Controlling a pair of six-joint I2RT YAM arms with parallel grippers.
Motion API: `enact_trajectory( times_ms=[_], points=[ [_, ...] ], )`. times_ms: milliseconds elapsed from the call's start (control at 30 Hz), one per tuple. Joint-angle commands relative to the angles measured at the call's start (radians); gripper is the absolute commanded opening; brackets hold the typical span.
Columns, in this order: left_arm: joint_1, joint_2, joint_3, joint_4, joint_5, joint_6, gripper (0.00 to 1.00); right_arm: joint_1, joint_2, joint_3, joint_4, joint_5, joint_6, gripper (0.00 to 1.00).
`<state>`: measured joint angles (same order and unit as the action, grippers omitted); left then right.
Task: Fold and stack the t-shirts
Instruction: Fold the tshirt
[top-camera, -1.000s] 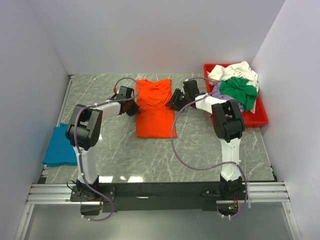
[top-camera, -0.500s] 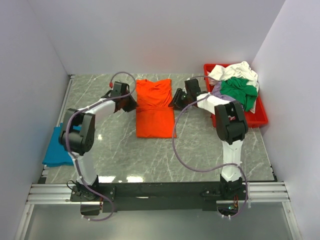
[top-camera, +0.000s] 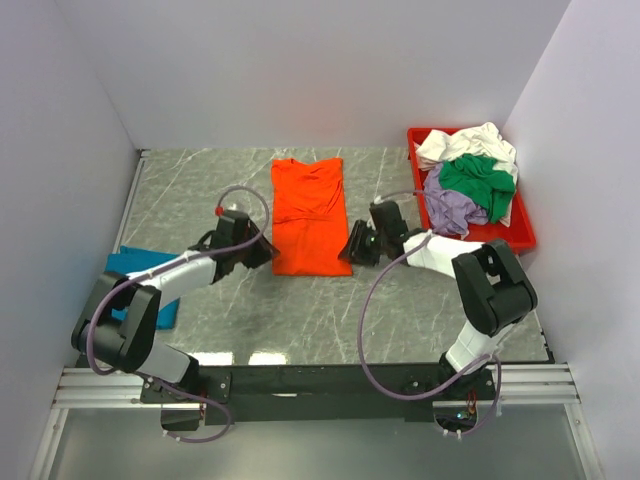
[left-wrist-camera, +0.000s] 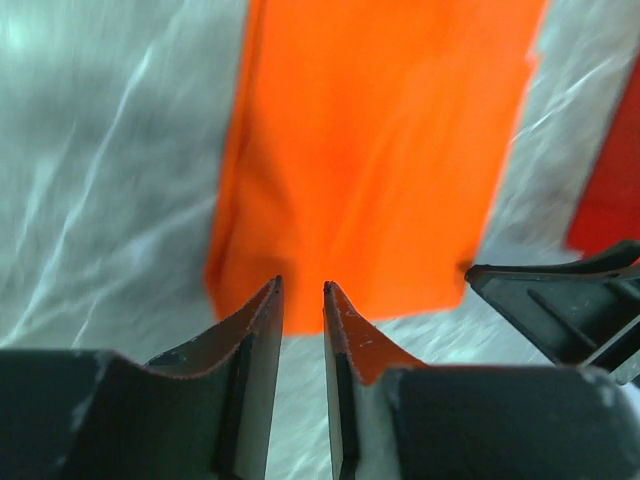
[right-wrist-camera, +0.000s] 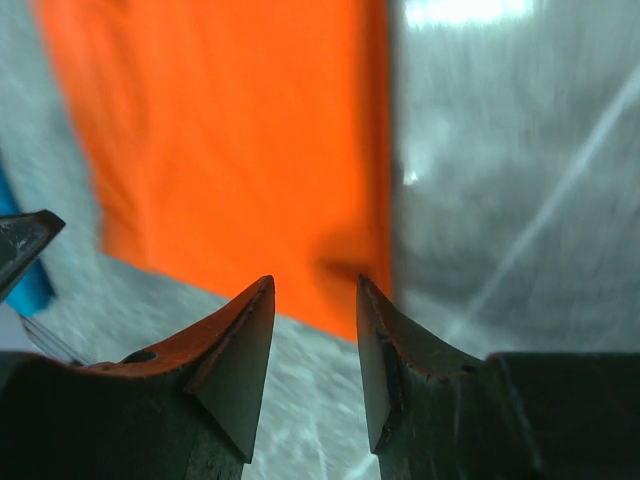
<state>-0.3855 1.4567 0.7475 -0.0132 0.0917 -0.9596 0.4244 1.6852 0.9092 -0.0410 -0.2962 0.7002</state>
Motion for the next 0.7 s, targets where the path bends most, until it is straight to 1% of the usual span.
enact_trajectory(
  times_ms=[0,133,300,467,533,667],
  points=[
    [-0.027,-0.036,-0.074,0.156,0.045,-0.016,0.28,0.033,-0.044,-0.056,0.096,0.028,0.035,0.45],
    [-0.035,0.008,-0.111,0.162,0.028,-0.013,0.25,0.05,-0.039,-0.099,0.107,0.058,0.053,0.45],
    [-0.039,0.036,-0.158,0.133,-0.027,-0.025,0.18,0.048,-0.027,-0.141,0.076,0.101,0.055,0.43],
    [-0.046,0.019,-0.194,0.082,-0.078,-0.025,0.11,0.039,-0.059,-0.182,0.059,0.138,0.045,0.43],
    [-0.046,-0.002,-0.214,0.079,-0.084,-0.022,0.1,0.034,-0.062,-0.187,0.058,0.14,0.045,0.43],
    [-0.046,-0.033,-0.208,0.038,-0.089,-0.013,0.1,0.033,-0.084,-0.196,0.053,0.137,0.05,0.43]
  ],
)
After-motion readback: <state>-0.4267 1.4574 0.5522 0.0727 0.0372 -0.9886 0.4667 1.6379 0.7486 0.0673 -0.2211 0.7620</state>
